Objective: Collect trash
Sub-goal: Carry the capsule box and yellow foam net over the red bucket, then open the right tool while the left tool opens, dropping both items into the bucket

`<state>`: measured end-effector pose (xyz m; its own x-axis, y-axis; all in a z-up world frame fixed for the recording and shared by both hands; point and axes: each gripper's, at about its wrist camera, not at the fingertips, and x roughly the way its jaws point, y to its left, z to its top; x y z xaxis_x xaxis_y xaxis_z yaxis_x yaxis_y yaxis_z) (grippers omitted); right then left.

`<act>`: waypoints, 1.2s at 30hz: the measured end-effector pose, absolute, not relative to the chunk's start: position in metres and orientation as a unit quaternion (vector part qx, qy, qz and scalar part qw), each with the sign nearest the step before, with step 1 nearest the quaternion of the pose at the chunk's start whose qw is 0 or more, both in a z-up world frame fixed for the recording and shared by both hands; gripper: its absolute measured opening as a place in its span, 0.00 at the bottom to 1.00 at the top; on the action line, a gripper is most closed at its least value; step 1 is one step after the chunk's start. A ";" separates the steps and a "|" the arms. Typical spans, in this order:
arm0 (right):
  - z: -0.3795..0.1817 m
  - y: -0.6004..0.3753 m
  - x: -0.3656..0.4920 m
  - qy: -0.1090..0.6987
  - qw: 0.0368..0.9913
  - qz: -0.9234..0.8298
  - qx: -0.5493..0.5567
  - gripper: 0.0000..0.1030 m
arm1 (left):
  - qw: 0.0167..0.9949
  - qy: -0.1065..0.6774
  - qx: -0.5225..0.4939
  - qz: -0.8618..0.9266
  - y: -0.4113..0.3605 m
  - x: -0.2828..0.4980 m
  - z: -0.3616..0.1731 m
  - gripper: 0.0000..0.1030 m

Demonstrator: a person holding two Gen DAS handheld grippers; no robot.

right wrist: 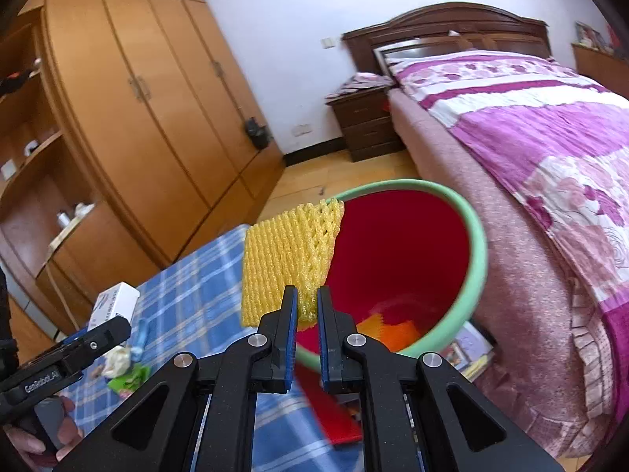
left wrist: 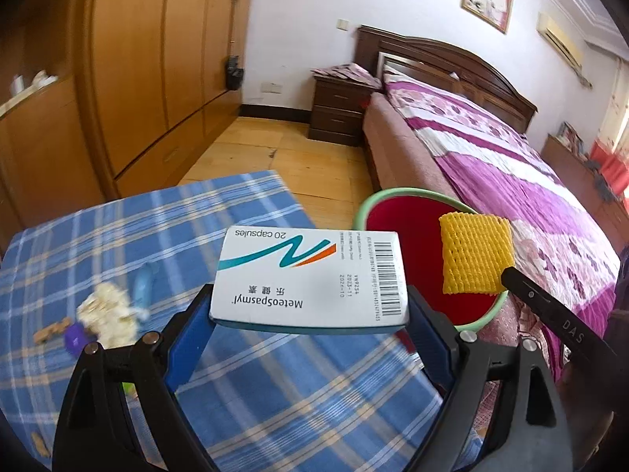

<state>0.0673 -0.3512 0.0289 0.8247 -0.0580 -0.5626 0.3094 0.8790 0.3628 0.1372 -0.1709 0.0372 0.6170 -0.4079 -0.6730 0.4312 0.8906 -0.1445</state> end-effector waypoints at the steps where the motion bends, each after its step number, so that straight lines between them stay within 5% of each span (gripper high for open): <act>1: 0.027 -0.357 0.066 0.279 0.927 -0.105 0.228 0.09 | 0.897 0.371 0.020 -0.238 -0.177 0.140 0.035 0.88; 22: -0.007 -0.432 0.063 0.294 0.902 -0.163 0.272 0.14 | 0.875 0.386 0.060 -0.287 -0.265 0.158 0.003 0.88; 26: -0.009 -0.434 0.062 0.288 0.901 -0.157 0.282 0.29 | 0.873 0.387 0.064 -0.289 -0.270 0.158 0.001 0.88; 36: -0.008 -0.439 0.051 0.278 0.901 -0.170 0.286 0.31 | 0.867 0.393 0.077 -0.298 -0.288 0.157 -0.007 0.88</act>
